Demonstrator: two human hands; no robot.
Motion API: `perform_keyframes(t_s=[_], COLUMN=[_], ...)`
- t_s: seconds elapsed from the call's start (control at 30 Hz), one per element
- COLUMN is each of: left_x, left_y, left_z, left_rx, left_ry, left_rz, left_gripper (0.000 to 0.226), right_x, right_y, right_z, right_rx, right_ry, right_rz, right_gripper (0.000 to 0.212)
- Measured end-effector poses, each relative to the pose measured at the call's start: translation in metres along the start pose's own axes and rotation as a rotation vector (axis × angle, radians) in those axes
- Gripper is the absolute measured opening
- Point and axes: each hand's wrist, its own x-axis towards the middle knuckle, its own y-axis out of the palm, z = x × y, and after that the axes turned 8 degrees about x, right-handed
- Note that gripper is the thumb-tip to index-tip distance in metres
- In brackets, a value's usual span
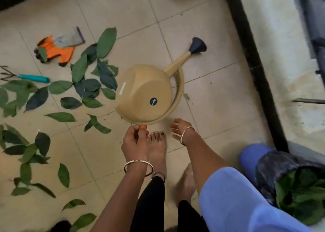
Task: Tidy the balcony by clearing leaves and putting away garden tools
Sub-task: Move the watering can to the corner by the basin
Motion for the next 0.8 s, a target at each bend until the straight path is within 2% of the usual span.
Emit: perform_keyframes(t_s=[0.13,0.23,0.33,0.43,0.5,0.67,0.73,0.8], left_x=[0.029,0.045,0.052,0.043,0.030,-0.004,-0.015,-0.022], left_y=[0.002,0.000,-0.005,-0.011,-0.015,-0.032,-0.041,-0.049], left_z=[0.013,0.018,0.015,0.007,0.002,-0.020,-0.030,-0.037], left_rx=[0.018,0.042,0.028,-0.001,-0.016,-0.079,-0.114,-0.146], left_ry=[0.022,0.035,0.029,0.015,0.003,-0.014,-0.021,-0.031], left_rz=[-0.023,-0.030,-0.055,-0.084,-0.114,-0.207,-0.245,-0.277], left_gripper=[0.012,0.010,0.011,0.010,0.012,0.012,0.012,0.012], right_x=[0.039,0.054,0.059,0.044,0.020,-0.047,-0.069,-0.091], right_y=[0.035,0.057,0.072,0.074,0.070,0.053,0.042,0.029], right_z=[-0.013,-0.017,-0.021,-0.020,-0.012,0.022,0.035,0.049], right_rx=[0.242,0.404,0.479,0.450,0.403,0.322,0.159,-0.127], right_ry=[0.194,0.216,0.192,0.043,-0.076,-0.324,-0.483,-0.696], right_rz=[0.142,0.157,0.130,0.118,0.104,0.094,-0.022,-0.210], right_gripper=[0.023,0.022,0.011,0.005,0.013,0.016,0.017,0.020])
